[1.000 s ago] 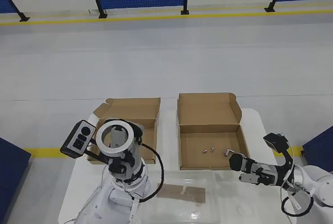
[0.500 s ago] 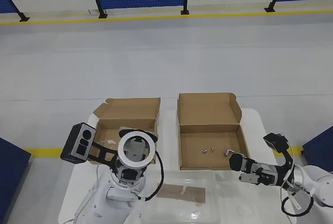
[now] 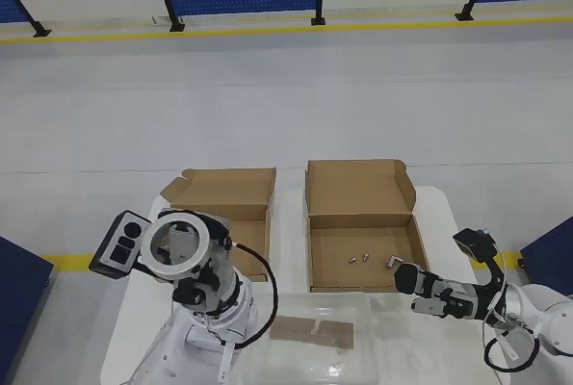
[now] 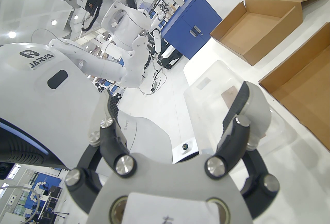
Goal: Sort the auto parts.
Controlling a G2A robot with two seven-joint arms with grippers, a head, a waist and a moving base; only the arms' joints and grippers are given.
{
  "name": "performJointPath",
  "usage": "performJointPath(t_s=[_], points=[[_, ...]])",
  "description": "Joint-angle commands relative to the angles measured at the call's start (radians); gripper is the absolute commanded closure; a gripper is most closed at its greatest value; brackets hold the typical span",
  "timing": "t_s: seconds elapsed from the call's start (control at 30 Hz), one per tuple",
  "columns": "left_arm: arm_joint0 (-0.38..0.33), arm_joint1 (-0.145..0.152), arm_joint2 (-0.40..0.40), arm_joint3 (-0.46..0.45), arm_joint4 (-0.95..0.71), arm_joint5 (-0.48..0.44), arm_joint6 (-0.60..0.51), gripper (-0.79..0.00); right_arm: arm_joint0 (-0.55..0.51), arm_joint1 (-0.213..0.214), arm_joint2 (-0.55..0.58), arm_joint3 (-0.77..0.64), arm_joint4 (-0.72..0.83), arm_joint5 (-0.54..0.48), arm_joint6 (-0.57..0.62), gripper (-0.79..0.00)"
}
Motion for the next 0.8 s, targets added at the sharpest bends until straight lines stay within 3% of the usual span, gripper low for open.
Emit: performJointPath(t_s=[0.0, 0.2, 0.43, 0.77], points=[[0.0, -0.003, -0.004, -0.004, -0.014, 0.001, -0.01, 0.0, 0.0, 0.0, 0.0, 0.0, 0.001, 0.0, 0.0, -0.785], [0.004, -0.009, -0.029, -0.004, -0.001, 0.001, -0.041, 0.0, 0.0, 0.0, 0.0, 0.0, 0.001, 0.0, 0.0, -0.785], [0.002, -0.013, -0.071, 0.01, 0.125, -0.031, -0.077, 0.0, 0.0, 0.0, 0.0, 0.0, 0.001, 0.0, 0.0, -0.785], [0.012, -0.022, -0.07, 0.02, 0.163, -0.05, -0.059, 0.0, 0.0, 0.0, 0.0, 0.0, 0.001, 0.0, 0.0, -0.785]])
